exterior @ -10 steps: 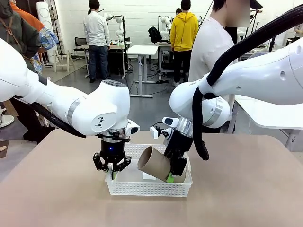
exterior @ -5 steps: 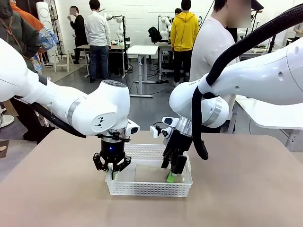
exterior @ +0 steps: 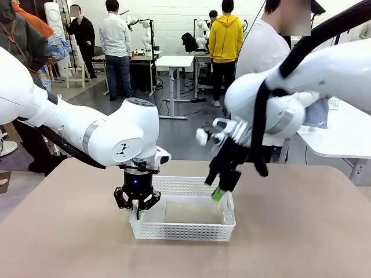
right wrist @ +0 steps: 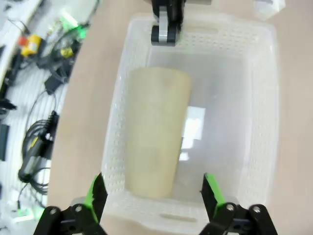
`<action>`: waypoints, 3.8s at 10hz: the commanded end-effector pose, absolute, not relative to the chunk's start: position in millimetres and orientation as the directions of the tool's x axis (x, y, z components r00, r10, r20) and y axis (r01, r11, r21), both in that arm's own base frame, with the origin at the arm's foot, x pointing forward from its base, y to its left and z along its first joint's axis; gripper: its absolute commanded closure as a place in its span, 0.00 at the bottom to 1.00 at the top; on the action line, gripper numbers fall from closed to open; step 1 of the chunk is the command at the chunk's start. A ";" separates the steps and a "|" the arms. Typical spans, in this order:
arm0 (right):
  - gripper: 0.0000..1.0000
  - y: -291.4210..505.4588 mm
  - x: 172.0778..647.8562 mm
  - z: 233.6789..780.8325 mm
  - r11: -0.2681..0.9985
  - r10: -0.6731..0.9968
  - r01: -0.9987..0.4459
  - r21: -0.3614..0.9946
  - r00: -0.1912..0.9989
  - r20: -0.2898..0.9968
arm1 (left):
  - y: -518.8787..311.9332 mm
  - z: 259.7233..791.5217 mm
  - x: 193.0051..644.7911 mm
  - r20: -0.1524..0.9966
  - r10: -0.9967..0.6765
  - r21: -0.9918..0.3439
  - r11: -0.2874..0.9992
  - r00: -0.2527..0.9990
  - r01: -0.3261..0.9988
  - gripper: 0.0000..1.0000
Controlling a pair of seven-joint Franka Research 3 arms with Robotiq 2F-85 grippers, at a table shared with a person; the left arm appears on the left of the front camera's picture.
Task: Clean and organize the cups into the basket.
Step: Pick up the Organizing basket and move it to the center of the table, then pick up the Reusable plastic cup from the right side of the table and place it inside the Organizing basket, then pick up the Reusable plastic cup from the right side of the table and stack it inside the Organizing basket in the center of the table.
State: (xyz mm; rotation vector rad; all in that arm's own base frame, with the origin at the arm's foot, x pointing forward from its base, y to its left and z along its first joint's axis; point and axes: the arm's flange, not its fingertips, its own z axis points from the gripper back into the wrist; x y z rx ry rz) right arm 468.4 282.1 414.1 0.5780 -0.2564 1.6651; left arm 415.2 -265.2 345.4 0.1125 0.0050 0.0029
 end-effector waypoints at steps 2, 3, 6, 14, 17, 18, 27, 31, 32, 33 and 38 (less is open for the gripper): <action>0.00 171.4 427.0 464.7 -0.116 0.716 -0.993 -0.009 -0.090 0.692 | -269.7 343.5 414.0 -0.006 0.023 0.114 0.993 1.000 -0.022 1.00; 0.00 131.3 424.6 469.6 -0.098 0.649 -0.995 -0.021 -0.080 0.756 | -269.7 343.5 414.0 -0.006 0.023 0.114 0.993 1.000 -0.022 1.00; 0.00 8.8 417.6 452.6 0.014 0.450 -1.000 -0.026 -0.017 0.893 | -269.7 343.5 414.0 -0.006 0.023 0.114 0.993 1.000 -0.022 1.00; 0.00 -164.9 337.3 370.1 0.252 0.217 -0.967 -0.025 0.032 0.976 | -269.7 343.5 414.0 -0.006 0.023 0.114 0.993 1.000 -0.022 1.00; 0.00 -171.5 335.5 369.4 0.256 0.235 -0.967 -0.006 0.056 0.970 | -269.7 343.5 414.0 -0.006 0.023 0.114 0.993 1.000 -0.022 1.00; 0.00 -171.5 335.5 369.4 0.256 0.235 -0.967 -0.006 0.056 0.970 | -269.7 343.5 414.0 -0.006 0.023 0.114 0.993 1.000 -0.022 1.00; 0.00 -171.5 335.5 369.4 0.256 0.235 -0.967 -0.006 0.056 0.970 | -269.7 343.5 414.0 -0.006 0.023 0.114 0.993 1.000 -0.022 1.00; 0.00 -171.5 335.5 369.4 0.256 0.235 -0.967 -0.006 0.056 0.970 | -269.7 343.5 414.0 -0.006 0.023 0.114 0.993 1.000 -0.022 1.00; 0.00 -171.5 335.5 369.4 0.256 0.235 -0.967 -0.006 0.056 0.970 | -269.7 343.5 414.0 -0.006 0.023 0.114 0.993 1.000 -0.022 1.00; 0.00 -171.5 335.5 369.4 0.256 0.235 -0.967 -0.006 0.056 0.970 | -269.7 343.5 414.0 -0.006 0.023 0.114 0.993 1.000 -0.022 1.00; 0.00 -181.8 319.2 325.6 0.231 0.212 -0.972 -0.031 0.019 0.977 | -269.7 343.5 414.0 -0.006 0.023 0.114 0.993 1.000 -0.022 1.00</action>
